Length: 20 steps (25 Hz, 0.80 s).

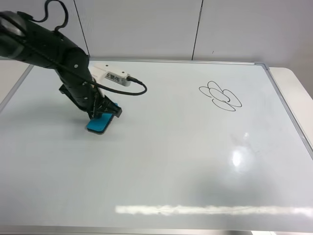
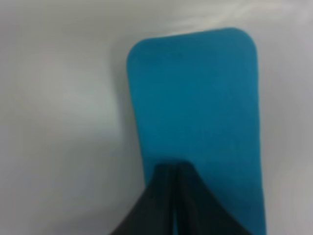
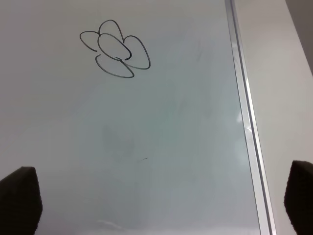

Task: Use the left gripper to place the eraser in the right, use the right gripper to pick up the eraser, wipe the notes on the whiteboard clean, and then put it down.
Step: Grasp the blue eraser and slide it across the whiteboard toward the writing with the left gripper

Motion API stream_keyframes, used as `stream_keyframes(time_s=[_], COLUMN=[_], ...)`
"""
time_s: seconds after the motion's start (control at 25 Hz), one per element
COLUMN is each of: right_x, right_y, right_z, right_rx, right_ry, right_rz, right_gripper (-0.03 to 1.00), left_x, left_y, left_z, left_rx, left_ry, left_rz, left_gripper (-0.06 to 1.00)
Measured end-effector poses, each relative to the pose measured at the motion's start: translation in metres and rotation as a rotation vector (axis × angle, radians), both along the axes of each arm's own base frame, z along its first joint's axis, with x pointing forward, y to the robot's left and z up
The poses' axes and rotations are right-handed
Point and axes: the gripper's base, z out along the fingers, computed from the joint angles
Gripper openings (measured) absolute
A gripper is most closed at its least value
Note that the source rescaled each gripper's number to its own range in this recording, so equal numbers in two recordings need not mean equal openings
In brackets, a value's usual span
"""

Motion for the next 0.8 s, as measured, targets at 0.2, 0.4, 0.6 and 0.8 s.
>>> stream_keyframes(time_s=[0.2, 0.4, 0.6, 0.8], right_x=[0.0, 0.0, 0.0, 0.0], right_y=[0.0, 0.0, 0.0, 0.0], right_z=[0.0, 0.0, 0.0, 0.0], right_rx=[0.0, 0.0, 0.0, 0.0], right_ry=[0.0, 0.0, 0.0, 0.0], right_rz=[0.0, 0.0, 0.0, 0.0], right_gripper=[1.0, 1.0, 1.0, 1.0], left_x=[0.015, 0.017, 0.006, -0.013], left_y=[-0.05, -0.091, -0.13, -0.156], left_z=[0.0, 0.002, -0.001, -0.004], left_rx=[-0.012, -0.026, -0.07, -0.101], left_ry=[-0.008, -0.011, 0.0, 0.013], left_rz=[-0.069, -0.126, -0.18, -0.224], left_gripper=[0.0, 0.0, 0.0, 0.0])
